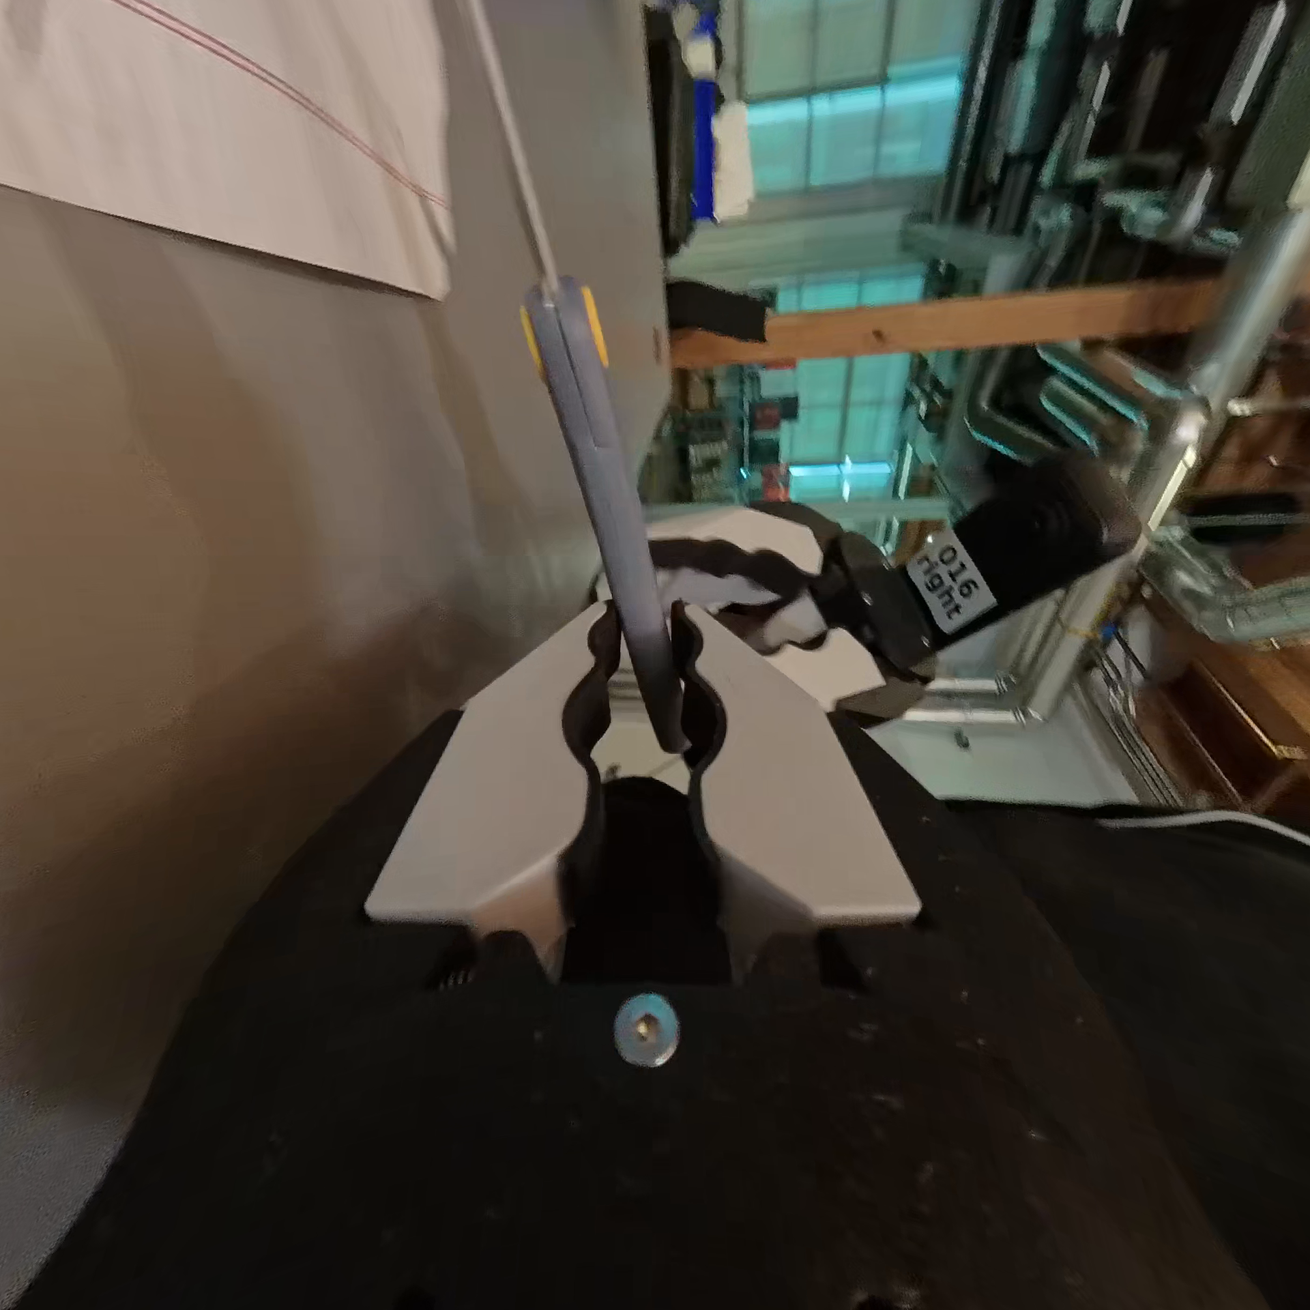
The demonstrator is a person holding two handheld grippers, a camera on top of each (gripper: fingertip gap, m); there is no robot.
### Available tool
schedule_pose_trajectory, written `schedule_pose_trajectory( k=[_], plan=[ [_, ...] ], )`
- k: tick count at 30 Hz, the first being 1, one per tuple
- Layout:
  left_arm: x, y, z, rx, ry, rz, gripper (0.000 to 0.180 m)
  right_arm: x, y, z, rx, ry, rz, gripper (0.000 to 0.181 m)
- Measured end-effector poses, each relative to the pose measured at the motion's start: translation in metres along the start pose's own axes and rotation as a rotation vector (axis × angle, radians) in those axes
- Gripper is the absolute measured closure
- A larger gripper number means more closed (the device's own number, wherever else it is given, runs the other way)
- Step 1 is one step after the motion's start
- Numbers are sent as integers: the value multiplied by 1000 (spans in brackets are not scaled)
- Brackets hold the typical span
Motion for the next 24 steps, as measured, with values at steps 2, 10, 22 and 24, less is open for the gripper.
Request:
schedule_pose_trajectory(
  k=[2,10,22,24],
  plan=[
    [-2,8,13,-69,21,-54,173,1,14,-3,-28,-65,-90,133],
    [11,12,3,40,-23,79,173,34,21,-16,-322,-469,-318,98],
    [34,7,2,137,30,217,172,55,51,-22,-546,-735,-599,174],
    [31,16,5,125,23,193,173,59,62,-25,-509,-705,-570,173]
  ],
)
Point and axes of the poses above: each gripper's, where its closed fingertips meet, y back along the fingers, x out of its underside, z = x × y across the jaws, the point moved 7 cm from there along y, back along the fingers, and after that the axes turned 14 degrees about -x, right-handed, at the moved point
